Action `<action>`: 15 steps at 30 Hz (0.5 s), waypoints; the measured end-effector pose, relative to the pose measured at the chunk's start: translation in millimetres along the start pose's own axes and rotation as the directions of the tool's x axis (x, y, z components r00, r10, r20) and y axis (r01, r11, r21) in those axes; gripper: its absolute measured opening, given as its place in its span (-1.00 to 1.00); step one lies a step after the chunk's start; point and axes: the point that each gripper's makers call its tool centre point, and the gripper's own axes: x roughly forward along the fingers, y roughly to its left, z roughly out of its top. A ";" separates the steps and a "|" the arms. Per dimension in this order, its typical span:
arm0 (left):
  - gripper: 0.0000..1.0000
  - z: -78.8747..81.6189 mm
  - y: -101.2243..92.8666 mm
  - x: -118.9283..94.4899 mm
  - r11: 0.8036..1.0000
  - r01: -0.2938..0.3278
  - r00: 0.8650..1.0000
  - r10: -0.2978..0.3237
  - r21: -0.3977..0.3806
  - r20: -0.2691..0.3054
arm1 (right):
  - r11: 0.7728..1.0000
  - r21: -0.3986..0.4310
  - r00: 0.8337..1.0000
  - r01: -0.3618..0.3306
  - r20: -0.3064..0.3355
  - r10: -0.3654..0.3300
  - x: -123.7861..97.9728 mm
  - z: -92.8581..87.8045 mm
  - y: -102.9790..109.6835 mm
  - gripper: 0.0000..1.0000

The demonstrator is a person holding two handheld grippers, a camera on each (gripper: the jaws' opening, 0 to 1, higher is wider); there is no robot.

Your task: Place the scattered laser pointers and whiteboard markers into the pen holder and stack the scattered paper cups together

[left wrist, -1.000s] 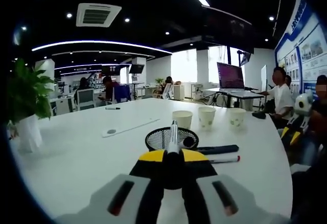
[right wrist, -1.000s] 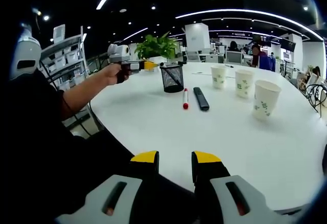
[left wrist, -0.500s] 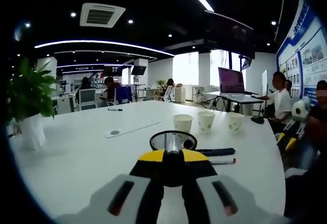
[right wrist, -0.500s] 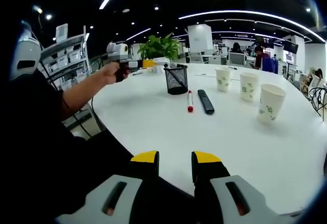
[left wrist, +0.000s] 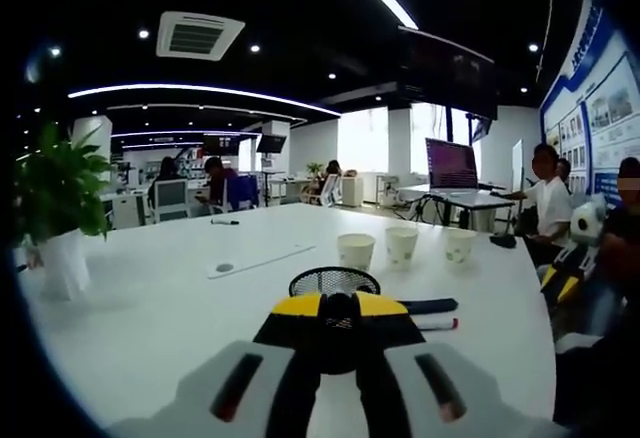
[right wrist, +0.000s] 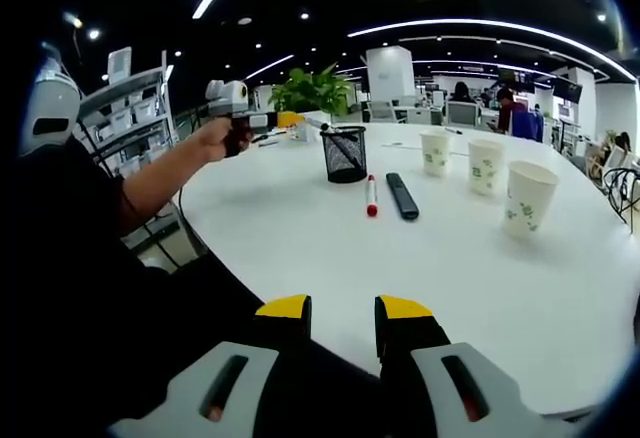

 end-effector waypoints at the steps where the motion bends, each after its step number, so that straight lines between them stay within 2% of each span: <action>1: -0.75 0.6 0.0 -0.1 1.000 -0.004 1.000 0.004 0.002 0.002 | 1.000 0.001 1.000 0.000 0.000 0.000 0.1 -0.3 0.0 -0.43; 9: -0.74 8.9 3.9 -2.0 0.999 -0.034 0.999 0.034 0.009 0.025 | 1.000 0.005 1.000 -0.004 -0.001 0.004 0.9 -1.7 0.7 -0.43; 15: -0.74 10.8 1.9 -1.5 0.999 -0.034 0.999 0.033 0.013 0.028 | 1.000 0.009 1.000 -0.004 -0.003 0.004 1.4 -3.7 0.7 -0.43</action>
